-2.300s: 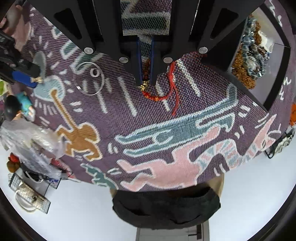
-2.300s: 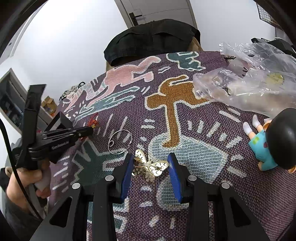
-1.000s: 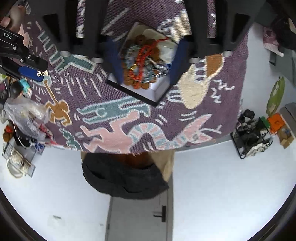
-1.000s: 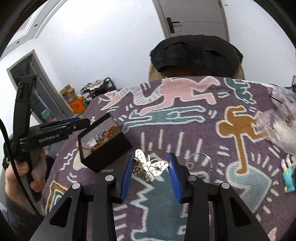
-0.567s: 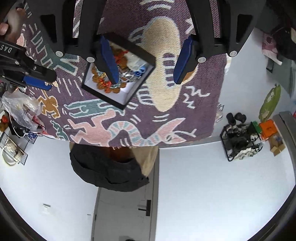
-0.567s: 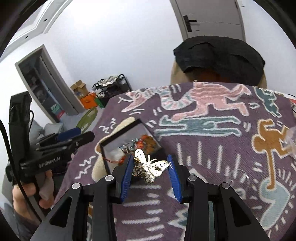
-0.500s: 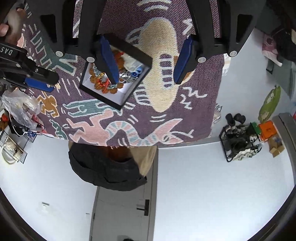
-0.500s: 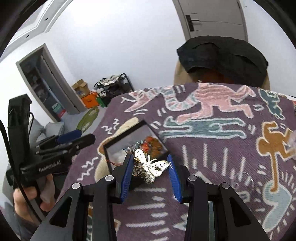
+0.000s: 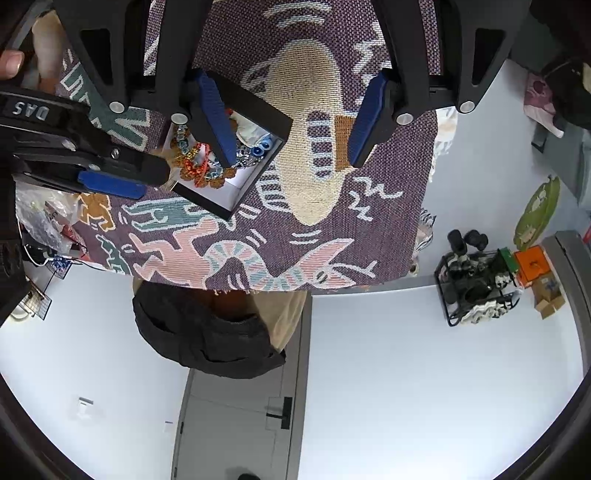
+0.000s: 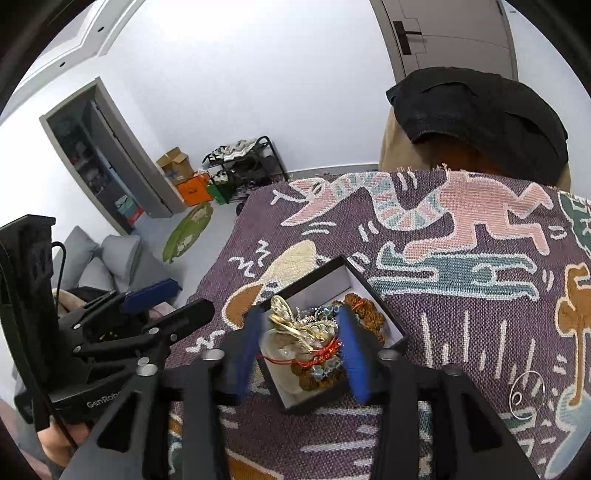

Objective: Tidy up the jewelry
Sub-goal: 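Lower the gold butterfly pendant into the black box and open the right tool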

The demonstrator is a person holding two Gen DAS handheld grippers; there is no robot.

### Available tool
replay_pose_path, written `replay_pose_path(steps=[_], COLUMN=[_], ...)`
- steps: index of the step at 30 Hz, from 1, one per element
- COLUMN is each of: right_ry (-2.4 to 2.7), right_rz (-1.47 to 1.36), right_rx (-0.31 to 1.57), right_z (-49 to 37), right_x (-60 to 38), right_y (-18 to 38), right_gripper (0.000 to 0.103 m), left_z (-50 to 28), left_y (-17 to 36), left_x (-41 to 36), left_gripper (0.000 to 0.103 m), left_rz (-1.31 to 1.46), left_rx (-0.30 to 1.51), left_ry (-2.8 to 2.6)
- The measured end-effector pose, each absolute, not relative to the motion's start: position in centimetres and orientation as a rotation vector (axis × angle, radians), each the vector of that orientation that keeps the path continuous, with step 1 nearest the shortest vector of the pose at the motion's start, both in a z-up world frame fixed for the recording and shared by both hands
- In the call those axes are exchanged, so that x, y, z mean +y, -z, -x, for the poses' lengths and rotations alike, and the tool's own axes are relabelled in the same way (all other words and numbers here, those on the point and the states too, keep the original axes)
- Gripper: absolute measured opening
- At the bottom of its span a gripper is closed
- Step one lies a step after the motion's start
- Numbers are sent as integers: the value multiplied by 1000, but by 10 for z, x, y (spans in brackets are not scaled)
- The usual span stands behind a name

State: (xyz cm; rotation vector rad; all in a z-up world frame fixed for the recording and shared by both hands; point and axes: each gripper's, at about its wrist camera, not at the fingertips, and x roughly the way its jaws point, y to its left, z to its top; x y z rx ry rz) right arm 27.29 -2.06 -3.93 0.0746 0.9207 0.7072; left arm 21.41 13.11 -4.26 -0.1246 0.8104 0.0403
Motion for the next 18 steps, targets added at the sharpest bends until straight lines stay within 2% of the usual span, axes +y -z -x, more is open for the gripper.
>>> replay_pose_path(steps=[1,2,5,18], right_ry=[-694,-681,-651,-520], right_rz=[-84,-94,-133,-261], right_rx=[914,903,899,887], right_z=[-273,-272,-270,-249], right_x=[-26,-32,-55,-150], right_y=[40,39,42,46], right_gripper=[73,75,76,76], left_z=[-214,-214,-214,-216], left_y=[42,41,37,26], left_x=[130,128,123,67], left_gripper=[72,76,82,83], left_rz=[123,121,128,93], left_rx=[807,801,779,769], left_ry=[-38,-36,-24,65])
